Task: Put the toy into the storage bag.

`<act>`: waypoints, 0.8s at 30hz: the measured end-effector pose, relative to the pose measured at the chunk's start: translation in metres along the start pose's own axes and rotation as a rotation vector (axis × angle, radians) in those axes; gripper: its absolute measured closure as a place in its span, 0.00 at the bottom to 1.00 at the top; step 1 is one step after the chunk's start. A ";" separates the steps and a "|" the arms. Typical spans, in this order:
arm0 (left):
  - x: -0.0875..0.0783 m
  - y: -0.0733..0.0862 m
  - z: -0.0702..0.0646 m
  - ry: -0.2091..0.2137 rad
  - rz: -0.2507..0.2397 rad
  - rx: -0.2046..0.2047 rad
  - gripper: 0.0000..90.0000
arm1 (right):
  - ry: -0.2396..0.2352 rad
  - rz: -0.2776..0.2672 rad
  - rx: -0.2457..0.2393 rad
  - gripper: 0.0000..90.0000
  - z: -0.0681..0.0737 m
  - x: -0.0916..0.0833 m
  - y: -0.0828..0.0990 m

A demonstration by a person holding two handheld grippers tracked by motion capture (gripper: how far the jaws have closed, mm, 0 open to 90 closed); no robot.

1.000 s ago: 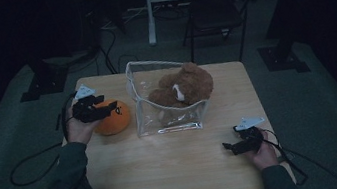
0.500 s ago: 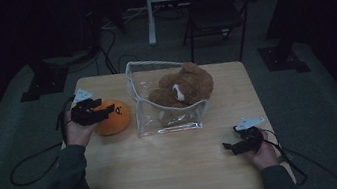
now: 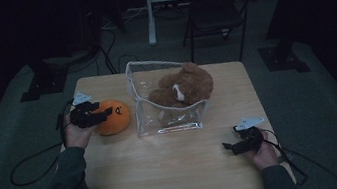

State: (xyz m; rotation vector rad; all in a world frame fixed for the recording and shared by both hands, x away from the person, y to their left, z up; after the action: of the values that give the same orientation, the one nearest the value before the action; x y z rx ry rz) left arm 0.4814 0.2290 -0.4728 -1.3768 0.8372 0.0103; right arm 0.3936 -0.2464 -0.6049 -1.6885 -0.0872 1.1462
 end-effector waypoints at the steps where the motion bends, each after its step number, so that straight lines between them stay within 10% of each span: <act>1: 0.000 0.001 0.001 -0.002 0.000 0.000 0.41 | 0.000 0.000 0.000 0.13 0.000 0.000 0.000; 24: -0.001 0.031 0.028 -0.071 0.032 -0.061 0.43 | 0.000 0.000 -0.001 0.13 0.000 0.000 0.000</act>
State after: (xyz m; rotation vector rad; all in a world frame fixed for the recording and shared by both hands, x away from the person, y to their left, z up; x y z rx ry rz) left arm 0.4803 0.2608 -0.4997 -1.4115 0.8049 0.1099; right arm 0.3937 -0.2464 -0.6049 -1.6889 -0.0880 1.1459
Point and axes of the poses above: each handheld gripper's, and its own axes: x roughly forward along the jaws, y roughly out of its underside, z roughly to its left, the point moved 8 cm from there along x, roughly forward along the jaws, and after that the axes turned 4 degrees about -z, right-handed, at the moved point
